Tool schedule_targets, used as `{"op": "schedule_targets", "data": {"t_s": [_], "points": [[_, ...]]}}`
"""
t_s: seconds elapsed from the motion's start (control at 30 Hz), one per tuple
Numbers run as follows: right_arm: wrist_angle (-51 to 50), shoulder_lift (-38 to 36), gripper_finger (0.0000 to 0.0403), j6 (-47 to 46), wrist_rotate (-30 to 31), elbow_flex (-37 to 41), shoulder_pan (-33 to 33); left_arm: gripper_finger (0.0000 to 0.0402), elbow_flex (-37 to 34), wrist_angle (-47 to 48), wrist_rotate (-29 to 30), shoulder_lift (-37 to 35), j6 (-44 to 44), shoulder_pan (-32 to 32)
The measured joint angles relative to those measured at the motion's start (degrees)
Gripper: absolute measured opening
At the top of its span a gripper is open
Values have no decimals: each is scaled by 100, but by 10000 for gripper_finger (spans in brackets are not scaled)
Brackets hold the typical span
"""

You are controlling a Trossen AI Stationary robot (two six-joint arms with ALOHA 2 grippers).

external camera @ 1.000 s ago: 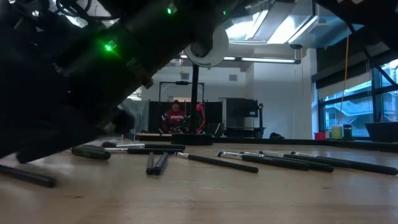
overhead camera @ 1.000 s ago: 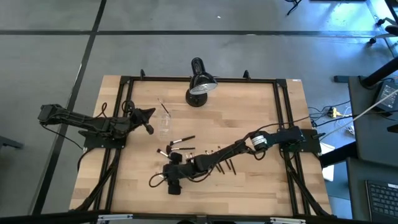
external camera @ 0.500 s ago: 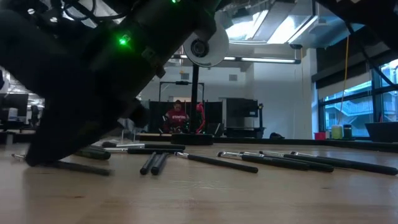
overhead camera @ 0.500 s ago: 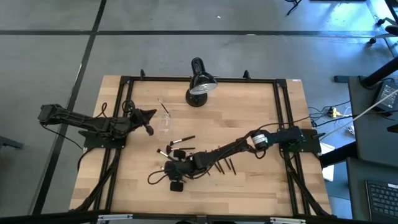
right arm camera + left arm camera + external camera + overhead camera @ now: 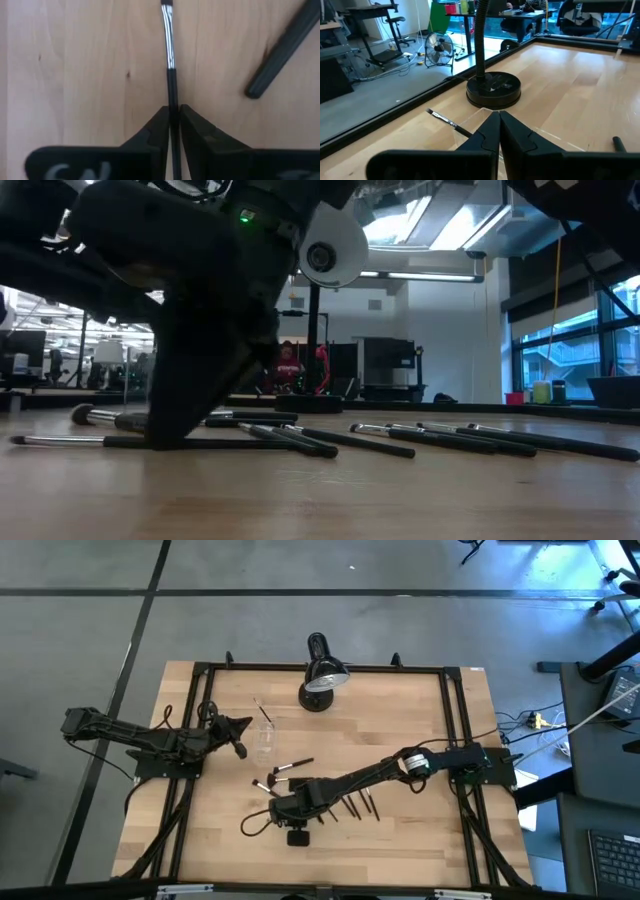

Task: Sort items
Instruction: Put the eyeshadow brush into the transparent organizer

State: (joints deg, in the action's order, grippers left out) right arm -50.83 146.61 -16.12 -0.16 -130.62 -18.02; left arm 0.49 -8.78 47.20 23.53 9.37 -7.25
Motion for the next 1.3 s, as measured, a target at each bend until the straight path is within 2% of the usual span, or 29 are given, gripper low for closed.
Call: {"op": "schedule_targets", "data": {"t_s": [0.2,0.4,0.67,0.87,1.03,1.3], "points": [[-36,0,75,59,-55,-3,7,6,0,-2,2,0,-2,0],[-78,41,105,815,-48,-308,4,6,0,-2,2,0,-2,0],[875,137,134,1048,10,-363,19,6,0,0,2,0,-2,1],[980,386,136,940,63,-379,20,6,0,-11,-37,-2,-4,0],[846,398,117,745,74,-383,20,6,0,1,-38,0,-4,0],[347,391,35,409,-149,-390,39,6,0,-2,-39,-1,-6,1]]}}
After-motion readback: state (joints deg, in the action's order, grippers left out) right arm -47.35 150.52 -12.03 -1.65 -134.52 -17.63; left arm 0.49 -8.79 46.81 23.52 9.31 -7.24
